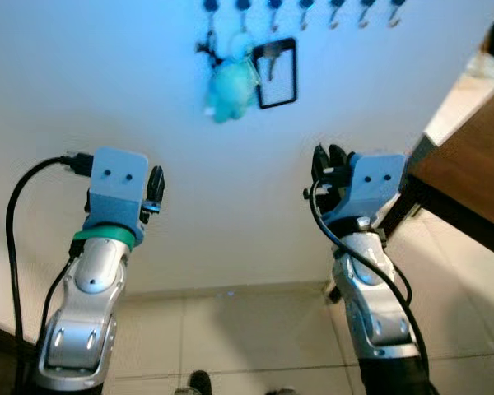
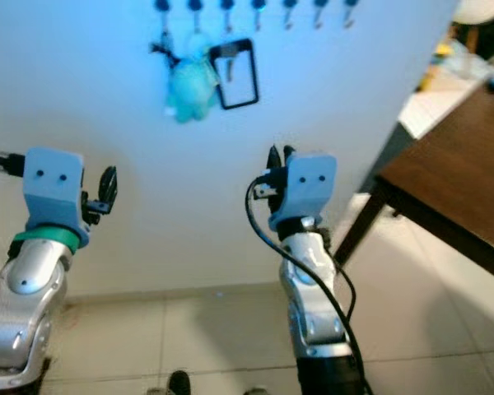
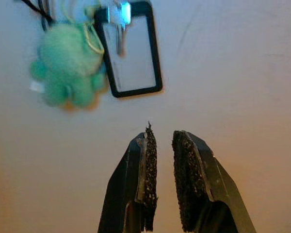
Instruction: Hang keys on a hook
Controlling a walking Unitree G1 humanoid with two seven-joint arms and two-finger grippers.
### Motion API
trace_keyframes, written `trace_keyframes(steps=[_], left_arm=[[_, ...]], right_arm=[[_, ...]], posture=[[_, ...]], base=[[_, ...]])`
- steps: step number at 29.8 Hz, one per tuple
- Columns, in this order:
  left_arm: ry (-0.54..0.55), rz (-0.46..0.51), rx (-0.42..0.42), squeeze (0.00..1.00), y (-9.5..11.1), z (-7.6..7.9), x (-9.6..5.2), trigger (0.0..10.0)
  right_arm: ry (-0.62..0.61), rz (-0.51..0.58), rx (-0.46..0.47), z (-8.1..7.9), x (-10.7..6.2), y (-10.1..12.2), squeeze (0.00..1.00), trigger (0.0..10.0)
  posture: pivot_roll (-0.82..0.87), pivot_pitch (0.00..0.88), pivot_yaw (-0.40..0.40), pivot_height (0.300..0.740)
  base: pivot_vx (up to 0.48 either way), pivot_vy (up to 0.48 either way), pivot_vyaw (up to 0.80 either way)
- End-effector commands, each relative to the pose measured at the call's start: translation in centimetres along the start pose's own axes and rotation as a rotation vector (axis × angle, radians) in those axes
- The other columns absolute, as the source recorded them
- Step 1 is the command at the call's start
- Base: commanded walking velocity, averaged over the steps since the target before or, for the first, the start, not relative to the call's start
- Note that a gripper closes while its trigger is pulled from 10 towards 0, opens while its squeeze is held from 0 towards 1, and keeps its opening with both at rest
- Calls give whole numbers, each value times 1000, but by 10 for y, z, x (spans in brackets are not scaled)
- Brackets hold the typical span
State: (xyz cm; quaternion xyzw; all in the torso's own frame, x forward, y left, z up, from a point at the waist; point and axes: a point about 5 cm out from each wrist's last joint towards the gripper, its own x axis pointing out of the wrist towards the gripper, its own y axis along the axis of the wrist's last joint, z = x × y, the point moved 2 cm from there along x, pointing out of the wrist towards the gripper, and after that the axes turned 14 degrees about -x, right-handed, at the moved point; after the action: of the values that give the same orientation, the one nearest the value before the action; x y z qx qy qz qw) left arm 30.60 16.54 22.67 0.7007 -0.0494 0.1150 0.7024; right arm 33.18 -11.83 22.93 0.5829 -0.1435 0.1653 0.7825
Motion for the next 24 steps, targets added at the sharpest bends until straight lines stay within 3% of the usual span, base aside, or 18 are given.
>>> trace_keyframes(steps=[1,14,24], left_arm=[[5,-3,5,0,-1,-1,-1,10000],[4,-5,0,0,-1,-1,-1,10000],[-52,-106,-141,0,-1,15,2,10000]], right_arm=[[-5,-11,9,1,0,-2,0,10000],[-12,-25,23,2,1,-4,0,10000],[-14,-1,47,3,11,5,0,10000]], posture=[[-56,80,72,740],[-49,90,74,740],[-44,92,75,740]], base=[[-352,0,0],[-348,0,0],[0,0,-800]])
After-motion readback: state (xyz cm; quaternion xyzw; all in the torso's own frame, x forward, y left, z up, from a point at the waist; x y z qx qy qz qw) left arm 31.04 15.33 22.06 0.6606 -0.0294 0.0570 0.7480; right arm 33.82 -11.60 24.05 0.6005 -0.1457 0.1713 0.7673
